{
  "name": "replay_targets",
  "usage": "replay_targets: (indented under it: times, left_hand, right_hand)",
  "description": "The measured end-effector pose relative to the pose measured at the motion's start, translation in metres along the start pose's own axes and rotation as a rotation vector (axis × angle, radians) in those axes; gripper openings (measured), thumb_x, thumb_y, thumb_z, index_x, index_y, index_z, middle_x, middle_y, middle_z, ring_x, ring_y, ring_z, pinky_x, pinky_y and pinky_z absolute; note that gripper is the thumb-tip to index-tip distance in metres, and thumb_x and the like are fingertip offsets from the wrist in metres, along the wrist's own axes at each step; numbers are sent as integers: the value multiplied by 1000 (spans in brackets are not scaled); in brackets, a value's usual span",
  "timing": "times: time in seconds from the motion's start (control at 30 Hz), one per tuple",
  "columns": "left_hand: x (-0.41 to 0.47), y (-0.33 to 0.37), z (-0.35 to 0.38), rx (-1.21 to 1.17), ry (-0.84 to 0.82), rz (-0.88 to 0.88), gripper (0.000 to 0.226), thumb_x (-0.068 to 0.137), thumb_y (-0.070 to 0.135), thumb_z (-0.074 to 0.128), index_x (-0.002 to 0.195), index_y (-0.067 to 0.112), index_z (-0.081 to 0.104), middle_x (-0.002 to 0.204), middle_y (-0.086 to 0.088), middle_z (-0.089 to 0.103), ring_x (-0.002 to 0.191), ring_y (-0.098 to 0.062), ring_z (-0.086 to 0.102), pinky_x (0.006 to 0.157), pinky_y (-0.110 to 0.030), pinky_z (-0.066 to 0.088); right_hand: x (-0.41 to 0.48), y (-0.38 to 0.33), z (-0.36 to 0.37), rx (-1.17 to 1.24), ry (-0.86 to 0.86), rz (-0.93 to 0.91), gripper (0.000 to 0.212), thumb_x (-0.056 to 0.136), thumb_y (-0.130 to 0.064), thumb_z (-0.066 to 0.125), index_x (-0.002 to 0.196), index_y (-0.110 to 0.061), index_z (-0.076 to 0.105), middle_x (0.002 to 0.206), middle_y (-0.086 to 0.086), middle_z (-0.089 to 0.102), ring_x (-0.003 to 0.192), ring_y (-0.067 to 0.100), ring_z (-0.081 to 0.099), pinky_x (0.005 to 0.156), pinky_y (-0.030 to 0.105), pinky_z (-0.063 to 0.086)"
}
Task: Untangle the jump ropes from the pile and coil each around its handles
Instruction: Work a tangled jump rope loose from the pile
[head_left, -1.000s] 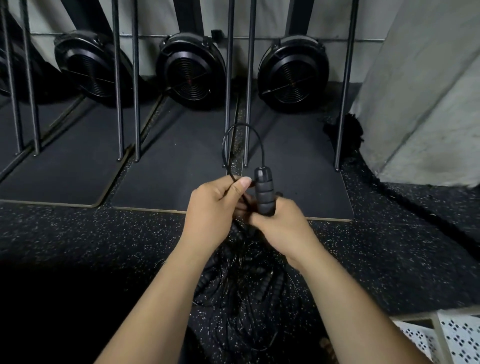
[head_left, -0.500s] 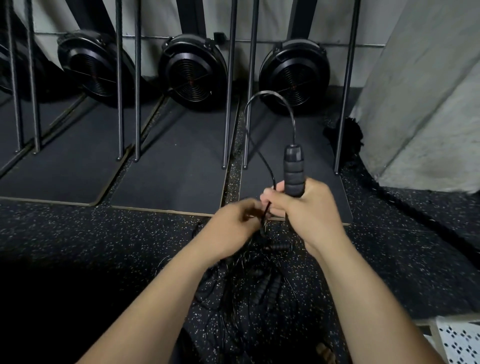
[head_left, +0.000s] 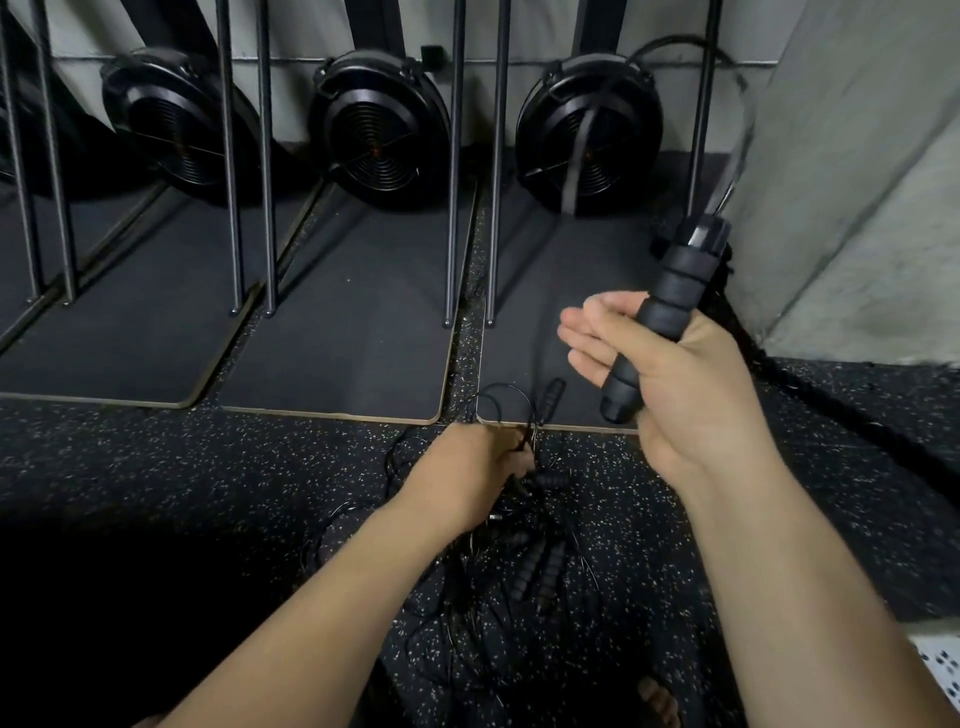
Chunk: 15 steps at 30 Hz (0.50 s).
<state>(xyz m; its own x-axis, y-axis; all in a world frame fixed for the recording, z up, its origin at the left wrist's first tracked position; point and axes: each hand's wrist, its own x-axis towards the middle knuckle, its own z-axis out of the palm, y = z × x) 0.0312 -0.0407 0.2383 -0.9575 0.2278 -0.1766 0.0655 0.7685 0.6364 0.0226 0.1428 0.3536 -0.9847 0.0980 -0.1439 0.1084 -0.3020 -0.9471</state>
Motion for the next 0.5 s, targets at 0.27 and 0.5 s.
replay_targets:
  times: [0.27,0.5]
  left_hand:
    - [-1,10,-42,-143,222,-8,25,104,37,66,88,21,75,68,1,67,53,-5,49,50,-18,35]
    - [-3,19,-54,-568,244,3,26,107,23,64,86,12,76,86,1,80,73,-24,73,65,-29,52]
  right_hand:
    - [5,53,-11,-370,-136,197,33,91,6,77,117,-15,77,106,3,83,106,22,79,100,45,63]
    - [-2,81,-2,-652,-202,124,12,88,-26,86,95,-31,78,86,-12,79,85,14,74,88,41,59]
